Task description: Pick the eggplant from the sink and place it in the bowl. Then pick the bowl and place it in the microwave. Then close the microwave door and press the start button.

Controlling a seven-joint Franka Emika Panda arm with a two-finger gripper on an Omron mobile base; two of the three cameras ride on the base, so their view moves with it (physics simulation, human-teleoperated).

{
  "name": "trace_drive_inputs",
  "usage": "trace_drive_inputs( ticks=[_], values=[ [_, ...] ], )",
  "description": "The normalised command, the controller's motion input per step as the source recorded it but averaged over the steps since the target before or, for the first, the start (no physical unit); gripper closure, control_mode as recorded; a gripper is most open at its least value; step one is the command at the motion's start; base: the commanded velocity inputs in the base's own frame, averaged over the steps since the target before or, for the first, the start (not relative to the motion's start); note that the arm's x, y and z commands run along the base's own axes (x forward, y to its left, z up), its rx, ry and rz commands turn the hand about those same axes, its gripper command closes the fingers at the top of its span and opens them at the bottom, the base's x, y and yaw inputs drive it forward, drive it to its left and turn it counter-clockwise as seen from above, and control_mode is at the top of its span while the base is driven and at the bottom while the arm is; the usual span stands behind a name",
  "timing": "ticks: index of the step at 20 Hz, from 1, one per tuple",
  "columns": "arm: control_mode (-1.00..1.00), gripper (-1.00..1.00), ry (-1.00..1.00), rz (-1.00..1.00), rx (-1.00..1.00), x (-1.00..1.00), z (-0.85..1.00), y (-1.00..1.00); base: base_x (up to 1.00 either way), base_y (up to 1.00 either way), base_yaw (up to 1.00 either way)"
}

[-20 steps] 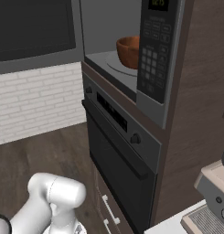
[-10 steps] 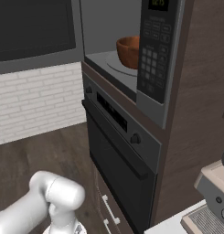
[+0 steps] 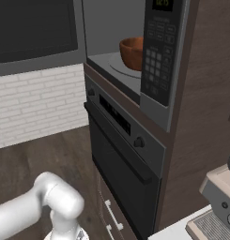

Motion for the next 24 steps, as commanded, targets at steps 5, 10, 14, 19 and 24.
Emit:
trace_drive_inputs(
  ticks=[5, 10, 14, 19, 24],
  values=[
    [-1.00, -1.00, -0.07, -0.05, -0.02, 0.58, -0.53, 0.18, 0.00, 0.00, 0.00],
    [-1.00, -1.00, -0.04, 0.00, 0.00, 0.67, -0.26, 0.00, 0.00, 0.00, 0.00],
    [-1.00, -1.00, 0.00, 0.00, -0.02, 0.64, -0.34, 0.07, 0.00, 0.00, 0.00],
    [-1.00, -1.00, 0.00, 0.00, -0.06, 0.86, -0.37, 0.07, 0.00, 0.00, 0.00],
    [-1.00, -1.00, 0.01, 0.00, -0.12, 0.48, -0.14, 0.01, 0.00, 0.00, 0.00]
  ],
)
